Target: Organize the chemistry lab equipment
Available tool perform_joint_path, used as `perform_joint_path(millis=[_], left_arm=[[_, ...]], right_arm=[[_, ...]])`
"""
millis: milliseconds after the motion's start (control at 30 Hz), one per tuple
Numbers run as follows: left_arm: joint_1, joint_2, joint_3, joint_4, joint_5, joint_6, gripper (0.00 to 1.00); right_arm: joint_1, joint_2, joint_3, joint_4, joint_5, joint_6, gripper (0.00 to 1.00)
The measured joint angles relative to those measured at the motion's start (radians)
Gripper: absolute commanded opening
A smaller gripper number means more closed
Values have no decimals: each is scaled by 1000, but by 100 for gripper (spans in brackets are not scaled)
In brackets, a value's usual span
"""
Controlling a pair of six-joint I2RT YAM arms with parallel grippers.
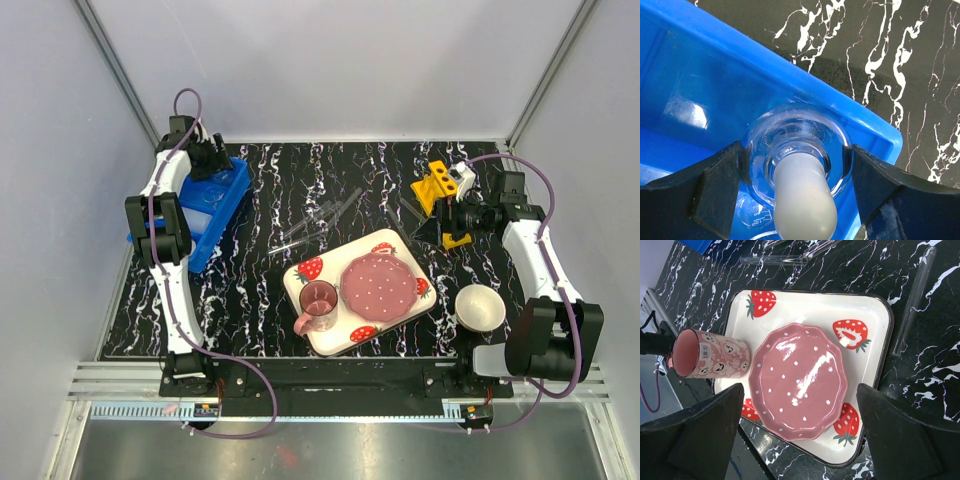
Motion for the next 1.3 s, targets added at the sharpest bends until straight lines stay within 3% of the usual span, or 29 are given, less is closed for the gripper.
perform_joint_path(millis=[233, 333, 667, 933, 1300], left_arm=[[3, 7, 7, -13, 4, 5, 79], [7, 7, 10, -17, 10, 11, 94], [40, -33, 10, -20, 37, 14, 95], [61, -182, -11, -18, 54, -1, 99], [61, -605, -442, 113, 95, -18, 99]], right_arm=[[-1, 0, 0, 0, 0, 0, 100], [-1, 0, 0, -1, 2, 0, 100], [-1, -10, 9, -34, 16, -5, 100], [-1, -15, 117, -144, 49, -63, 100], [-2, -79, 196, -259, 103, -127, 100]])
